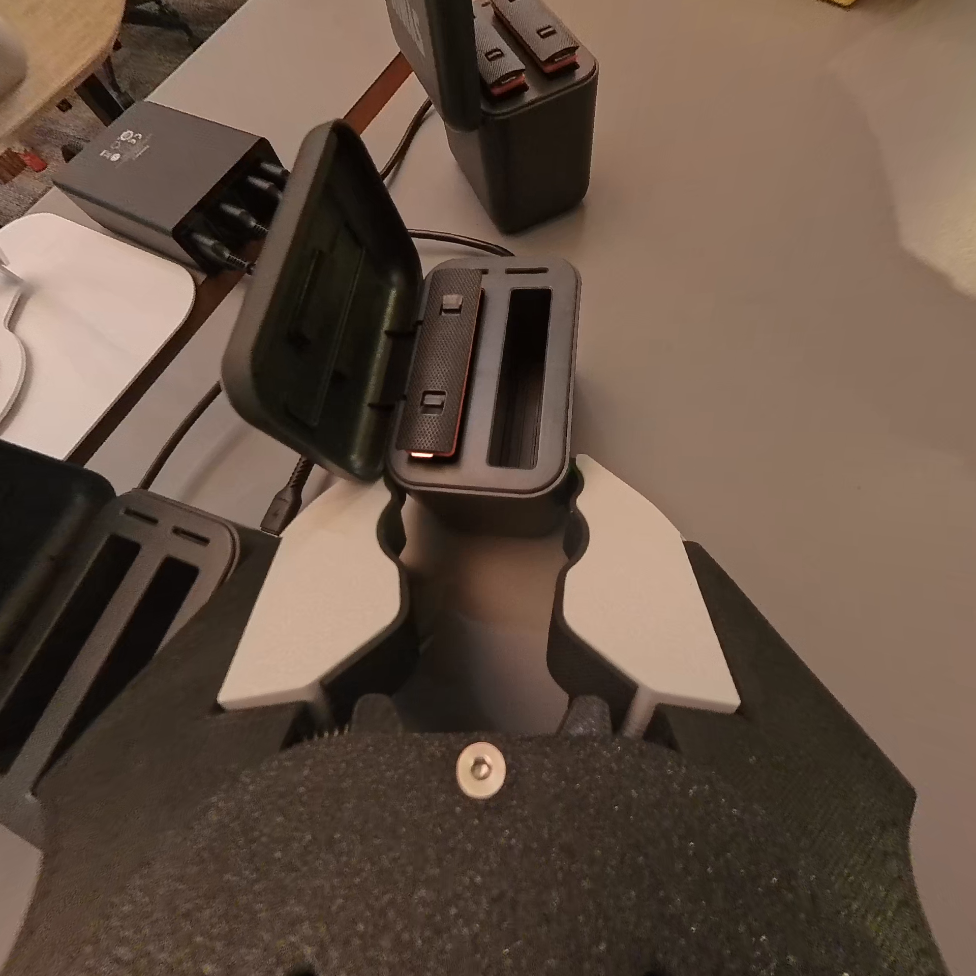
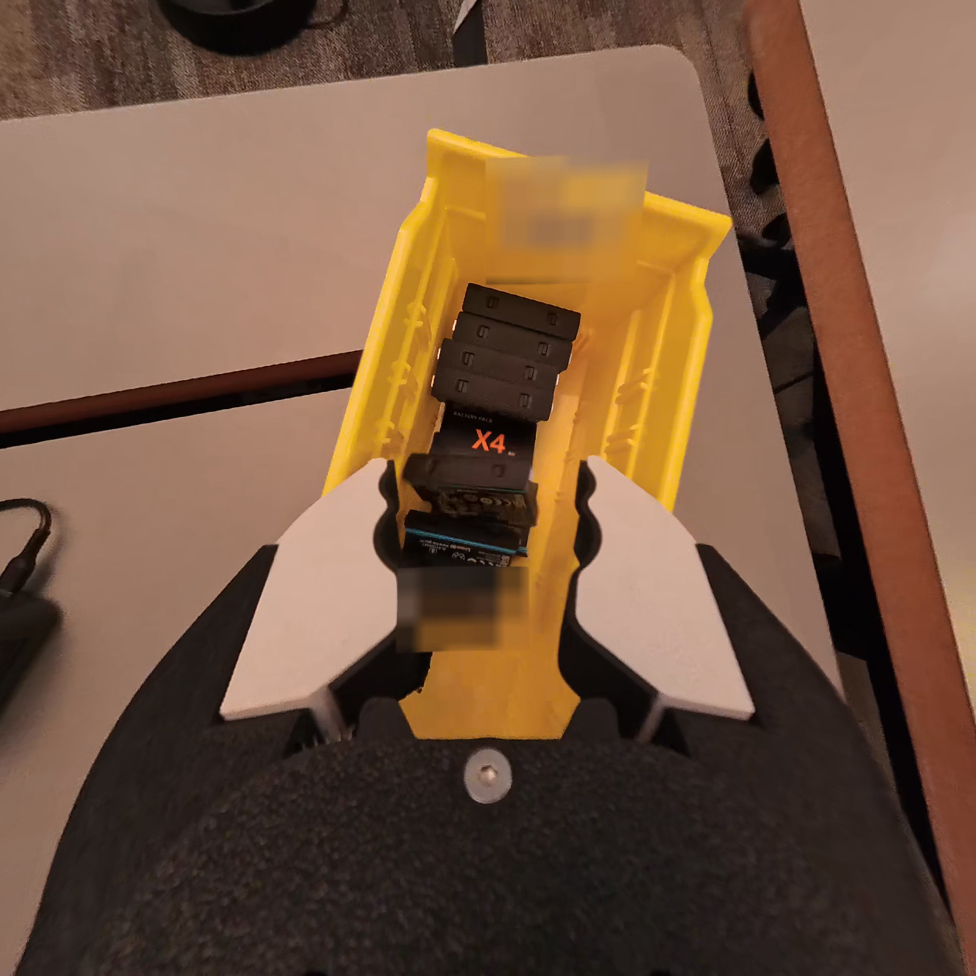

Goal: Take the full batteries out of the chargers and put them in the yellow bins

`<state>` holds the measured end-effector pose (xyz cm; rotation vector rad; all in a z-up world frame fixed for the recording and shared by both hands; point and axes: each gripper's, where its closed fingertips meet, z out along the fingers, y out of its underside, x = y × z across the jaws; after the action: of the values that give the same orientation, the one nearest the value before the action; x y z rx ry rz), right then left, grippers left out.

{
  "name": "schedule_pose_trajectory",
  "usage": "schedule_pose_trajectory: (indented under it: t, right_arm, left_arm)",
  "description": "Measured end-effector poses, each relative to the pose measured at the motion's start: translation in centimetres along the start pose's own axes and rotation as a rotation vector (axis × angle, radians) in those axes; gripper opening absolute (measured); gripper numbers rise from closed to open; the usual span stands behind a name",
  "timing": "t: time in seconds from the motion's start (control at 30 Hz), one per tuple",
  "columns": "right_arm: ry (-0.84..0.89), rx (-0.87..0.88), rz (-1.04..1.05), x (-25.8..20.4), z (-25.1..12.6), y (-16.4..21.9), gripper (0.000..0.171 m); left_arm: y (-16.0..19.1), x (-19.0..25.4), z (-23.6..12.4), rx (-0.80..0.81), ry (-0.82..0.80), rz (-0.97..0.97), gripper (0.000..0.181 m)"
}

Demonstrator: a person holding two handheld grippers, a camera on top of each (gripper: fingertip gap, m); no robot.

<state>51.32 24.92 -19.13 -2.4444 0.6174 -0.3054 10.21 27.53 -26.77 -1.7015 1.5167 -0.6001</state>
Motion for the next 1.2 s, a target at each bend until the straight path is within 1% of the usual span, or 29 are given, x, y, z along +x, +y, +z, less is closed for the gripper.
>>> schedule_pose_trajectory:
  t: [0.13,0.23,0.3,0.37,0.43,0.5,0.53,0.6,0.67,0.73,0.87,1.0,1.2]
  right_arm:
    - [-0.041,0.040,-0.030,-0.1,-1.2,-0.5,0.071]
    - [-0.108,0.180,-0.129,-1.8,-3.3,-2.3,0.071]
    - [-0.224,0.316,-0.267,-5.2,-6.0,-3.5,0.067]
    - [-0.364,0.422,-0.449,-10.0,-9.2,-3.4,0.065]
    - [-0.508,0.465,-0.660,-15.3,-12.3,-1.4,0.063]
    - [-0.623,0.452,-0.877,-20.3,-14.5,1.8,0.056]
    - [-0.656,0.433,-0.965,-22.4,-15.2,3.4,0.053]
    - [-0.720,0.375,-1.102,-26.2,-15.9,6.4,0.053]
    - [-0.784,0.316,-1.199,-29.4,-16.1,8.9,0.053]
    - [-0.801,0.273,-1.313,-31.7,-15.6,10.8,0.049]
    - [-0.812,0.173,-1.462,-34.8,-13.8,13.0,0.042]
    - [-0.789,0.096,-1.592,-36.5,-12.2,13.9,0.035]
    - [-0.751,-0.010,-1.766,-37.0,-10.6,14.1,0.027]
  left_arm:
    - [0.0,0.0,0.0,0.000,0.000,0.000,0.058]
    - [0.0,0.0,0.0,0.000,0.000,0.000,0.058]
    - [0.0,0.0,0.0,0.001,0.003,0.004,0.058]
    - [0.0,0.0,0.0,0.003,0.012,0.011,0.058]
    - [0.1,0.0,-0.1,0.006,0.030,0.024,0.058]
    - [0.1,0.0,-0.1,0.009,0.047,0.037,0.058]
    - [0.1,0.0,-0.2,0.011,0.055,0.044,0.058]
    - [0.2,0.1,-0.2,0.012,0.070,0.054,0.058]
    - [0.2,0.1,-0.3,0.013,0.077,0.059,0.058]
    - [0.2,0.1,-0.3,0.013,0.078,0.059,0.058]
    - [0.2,0.1,-0.3,0.013,0.078,0.059,0.058]
    - [0.2,0.1,-0.3,0.013,0.079,0.059,0.058]
    - [0.2,0.1,-0.3,0.014,0.086,0.063,0.058]
